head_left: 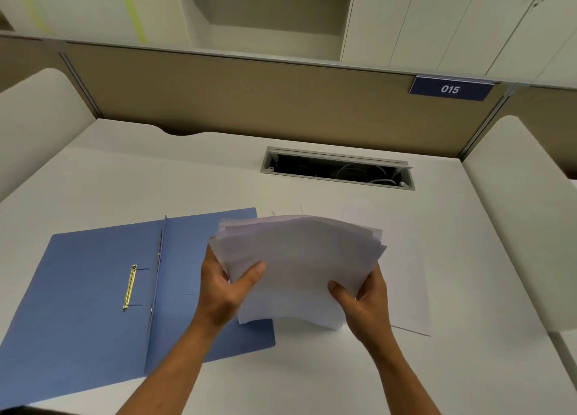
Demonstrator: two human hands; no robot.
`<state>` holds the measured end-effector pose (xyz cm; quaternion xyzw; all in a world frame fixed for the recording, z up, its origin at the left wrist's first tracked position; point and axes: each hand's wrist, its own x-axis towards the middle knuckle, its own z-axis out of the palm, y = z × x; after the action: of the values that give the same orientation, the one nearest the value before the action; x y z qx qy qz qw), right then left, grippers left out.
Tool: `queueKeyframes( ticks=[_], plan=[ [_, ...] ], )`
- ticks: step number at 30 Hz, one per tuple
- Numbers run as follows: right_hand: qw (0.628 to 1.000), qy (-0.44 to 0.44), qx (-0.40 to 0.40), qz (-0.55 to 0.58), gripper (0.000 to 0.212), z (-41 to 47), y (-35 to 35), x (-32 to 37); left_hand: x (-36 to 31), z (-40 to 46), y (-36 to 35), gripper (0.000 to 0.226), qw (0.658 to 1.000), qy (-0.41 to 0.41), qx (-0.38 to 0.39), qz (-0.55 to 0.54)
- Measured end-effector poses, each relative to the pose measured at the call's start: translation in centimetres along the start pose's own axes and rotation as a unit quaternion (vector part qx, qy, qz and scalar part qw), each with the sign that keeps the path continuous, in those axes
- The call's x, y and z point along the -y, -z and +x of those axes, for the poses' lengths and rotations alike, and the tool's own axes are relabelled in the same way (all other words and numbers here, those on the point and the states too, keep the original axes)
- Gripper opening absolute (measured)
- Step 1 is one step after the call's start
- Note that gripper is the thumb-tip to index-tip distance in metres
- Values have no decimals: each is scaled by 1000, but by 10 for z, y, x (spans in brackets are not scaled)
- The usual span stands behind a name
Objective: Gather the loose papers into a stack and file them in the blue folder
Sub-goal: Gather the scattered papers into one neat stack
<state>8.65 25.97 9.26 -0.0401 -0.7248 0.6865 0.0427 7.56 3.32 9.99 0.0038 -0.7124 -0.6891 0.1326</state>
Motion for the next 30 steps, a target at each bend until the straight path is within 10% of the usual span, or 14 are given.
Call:
queueKeyframes(
  ticks=[8, 15, 21, 30],
  plan=[
    [995, 91, -45, 16, 66, -5, -3, 16, -19, -3, -9, 67, 998, -57, -37, -17],
    [966, 238, -86, -59, 106, -2, -6, 42, -39, 2, -12, 90, 974, -202, -52, 90],
    [920, 332, -78, -195, 45, 3, -2, 44, -41, 5, -9, 39, 938, -272, -43, 211],
    [934, 308, -79, -165, 49, 2, 0, 46, -33, 1, -9, 39, 946, -261, -57, 184]
  ],
)
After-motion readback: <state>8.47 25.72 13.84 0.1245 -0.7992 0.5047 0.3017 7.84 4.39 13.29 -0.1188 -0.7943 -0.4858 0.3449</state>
